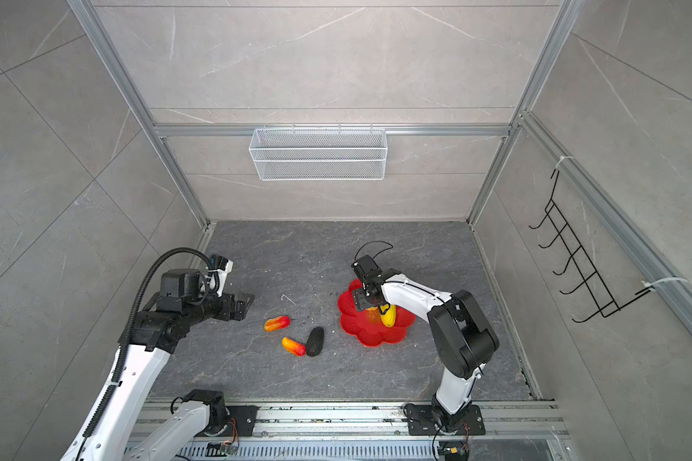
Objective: Place and organize the fake fruits in the fruit bowl
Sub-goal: 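Carry the yellow lemon into the red bowl and release it, then reach the right gripper to the dark avocado and grasp it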
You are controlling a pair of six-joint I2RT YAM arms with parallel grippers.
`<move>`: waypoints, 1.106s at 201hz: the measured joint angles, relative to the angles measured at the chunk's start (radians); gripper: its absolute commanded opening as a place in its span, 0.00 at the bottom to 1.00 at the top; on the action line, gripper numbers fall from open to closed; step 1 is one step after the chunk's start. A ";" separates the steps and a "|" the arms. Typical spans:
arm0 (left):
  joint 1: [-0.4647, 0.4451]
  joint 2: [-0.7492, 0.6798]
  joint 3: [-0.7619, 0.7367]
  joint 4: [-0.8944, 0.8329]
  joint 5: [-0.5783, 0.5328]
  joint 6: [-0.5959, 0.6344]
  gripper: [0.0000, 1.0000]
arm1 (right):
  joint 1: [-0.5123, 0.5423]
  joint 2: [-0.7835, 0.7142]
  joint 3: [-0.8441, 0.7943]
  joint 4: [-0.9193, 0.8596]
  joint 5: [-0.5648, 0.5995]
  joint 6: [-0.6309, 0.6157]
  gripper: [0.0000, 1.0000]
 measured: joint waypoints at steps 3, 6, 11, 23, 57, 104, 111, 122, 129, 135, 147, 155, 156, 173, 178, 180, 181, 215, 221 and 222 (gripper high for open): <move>0.000 0.000 0.000 0.000 0.000 0.000 1.00 | 0.000 -0.007 0.002 -0.006 0.000 0.002 0.93; 0.000 0.000 0.000 0.000 0.000 0.000 1.00 | 0.000 -0.015 0.005 -0.012 0.000 -0.004 0.94; 0.000 0.001 0.000 0.000 0.000 0.000 1.00 | 0.000 -0.028 0.010 -0.021 0.000 -0.004 0.98; 0.000 0.002 0.000 0.000 0.000 0.000 1.00 | 0.000 -0.066 0.029 -0.041 -0.001 -0.012 1.00; 0.000 0.002 0.000 0.000 0.000 0.000 1.00 | 0.034 -0.164 0.094 -0.071 -0.004 -0.036 1.00; 0.000 0.002 0.000 0.000 0.000 0.000 1.00 | 0.246 -0.163 0.167 -0.098 -0.025 -0.034 1.00; 0.000 0.002 0.000 0.000 0.000 0.000 1.00 | 0.284 -0.147 0.178 -0.100 -0.028 -0.021 1.00; 0.000 0.002 0.000 0.000 0.000 0.000 1.00 | 0.338 -0.118 0.193 -0.102 -0.032 0.007 1.00; 0.000 0.002 0.000 0.000 0.000 0.000 1.00 | 0.364 -0.101 0.198 -0.103 -0.034 0.025 1.00; 0.000 0.002 0.000 0.000 0.000 0.000 1.00 | 0.385 -0.087 0.201 -0.102 -0.034 0.043 1.00; 0.000 0.002 0.000 0.000 0.000 0.000 1.00 | 0.418 -0.061 0.201 -0.104 -0.035 0.083 1.00; 0.000 0.002 0.000 0.000 0.000 0.000 1.00 | 0.435 -0.045 0.201 -0.105 -0.037 0.108 1.00; 0.000 0.002 0.000 0.000 0.000 0.000 1.00 | 0.438 -0.041 0.201 -0.105 -0.038 0.111 1.00; 0.000 0.001 0.000 0.000 0.000 0.000 1.00 | 0.464 -0.007 0.201 -0.106 -0.039 0.158 0.99; 0.000 0.001 0.000 0.000 0.000 0.000 1.00 | 0.471 0.003 0.201 -0.106 -0.041 0.171 0.98; 0.000 0.001 0.000 0.000 0.000 0.000 1.00 | 0.473 0.008 0.201 -0.106 -0.041 0.177 0.98; 0.000 0.001 0.000 0.000 0.000 0.000 1.00 | 0.475 0.011 0.201 -0.105 -0.042 0.180 0.98; 0.000 0.001 0.000 0.000 0.000 0.000 1.00 | 0.504 0.072 0.190 -0.082 -0.064 0.246 0.92; 0.000 0.001 0.000 0.000 0.000 0.000 1.00 | 0.507 0.082 0.189 -0.080 -0.069 0.254 0.90; 0.000 0.001 0.000 0.000 0.000 0.000 1.00 | 0.507 0.084 0.188 -0.078 -0.068 0.258 0.90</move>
